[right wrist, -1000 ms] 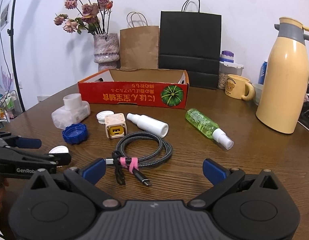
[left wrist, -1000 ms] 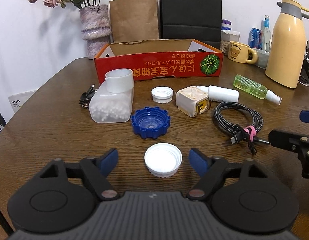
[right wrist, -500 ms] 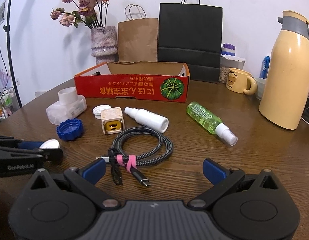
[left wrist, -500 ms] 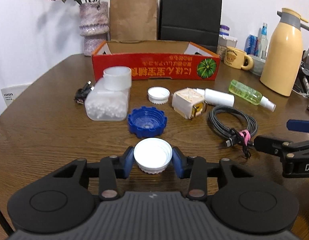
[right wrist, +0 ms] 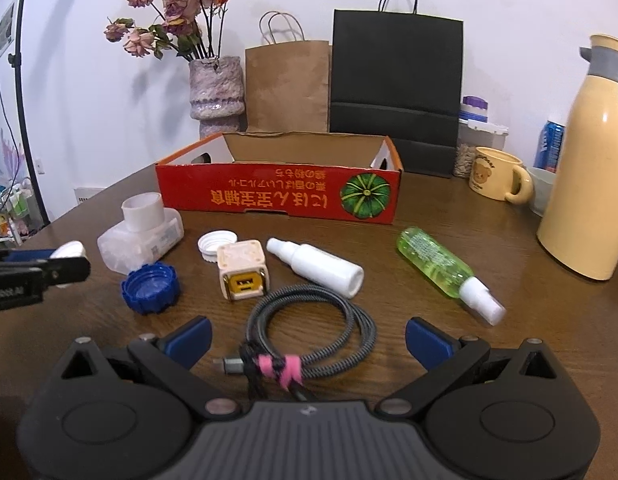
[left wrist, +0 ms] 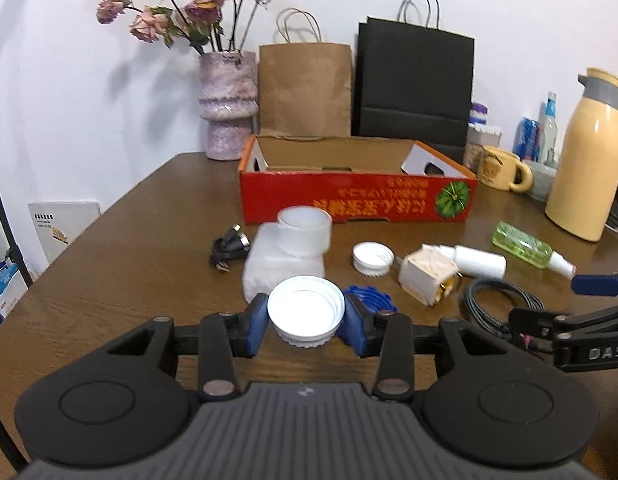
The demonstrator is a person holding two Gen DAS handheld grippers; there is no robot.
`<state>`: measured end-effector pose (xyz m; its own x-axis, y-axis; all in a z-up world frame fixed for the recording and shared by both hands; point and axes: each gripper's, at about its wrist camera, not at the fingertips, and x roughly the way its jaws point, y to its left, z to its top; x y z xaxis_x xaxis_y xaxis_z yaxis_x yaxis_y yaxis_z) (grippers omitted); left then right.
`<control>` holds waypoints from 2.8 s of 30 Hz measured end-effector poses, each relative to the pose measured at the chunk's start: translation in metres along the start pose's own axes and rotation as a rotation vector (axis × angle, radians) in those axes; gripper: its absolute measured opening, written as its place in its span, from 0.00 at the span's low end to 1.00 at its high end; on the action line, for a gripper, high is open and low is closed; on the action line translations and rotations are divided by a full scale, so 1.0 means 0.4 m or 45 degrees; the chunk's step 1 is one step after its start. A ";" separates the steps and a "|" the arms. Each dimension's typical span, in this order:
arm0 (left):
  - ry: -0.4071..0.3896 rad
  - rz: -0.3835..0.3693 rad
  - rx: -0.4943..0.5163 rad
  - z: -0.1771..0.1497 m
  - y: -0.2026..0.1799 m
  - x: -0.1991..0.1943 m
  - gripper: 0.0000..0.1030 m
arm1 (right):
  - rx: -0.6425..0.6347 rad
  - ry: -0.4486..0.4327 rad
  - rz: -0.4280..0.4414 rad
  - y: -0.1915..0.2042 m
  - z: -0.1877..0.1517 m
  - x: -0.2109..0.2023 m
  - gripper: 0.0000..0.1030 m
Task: Organize rigid objects
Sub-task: 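Carry the white cap and braided cable over the cardboard box with both tools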
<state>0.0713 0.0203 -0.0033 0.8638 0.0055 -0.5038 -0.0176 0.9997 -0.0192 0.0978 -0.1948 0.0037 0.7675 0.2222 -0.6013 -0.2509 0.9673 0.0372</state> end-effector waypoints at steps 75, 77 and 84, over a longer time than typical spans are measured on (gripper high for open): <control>-0.148 -0.052 -0.014 0.218 -0.030 0.043 0.40 | 0.094 -0.323 -0.042 0.002 0.165 0.014 0.82; -0.145 -0.052 -0.028 0.229 -0.030 0.058 0.40 | 0.097 -0.335 -0.040 -0.001 0.181 0.023 0.82; -0.135 -0.049 -0.059 0.275 -0.025 0.118 0.40 | 0.102 -0.363 -0.033 -0.010 0.237 0.062 0.82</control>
<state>0.1677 0.0135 0.0682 0.9127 -0.0274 -0.4077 -0.0048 0.9970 -0.0779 0.1736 -0.1814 0.0643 0.9108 0.2117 -0.3544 -0.1905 0.9772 0.0941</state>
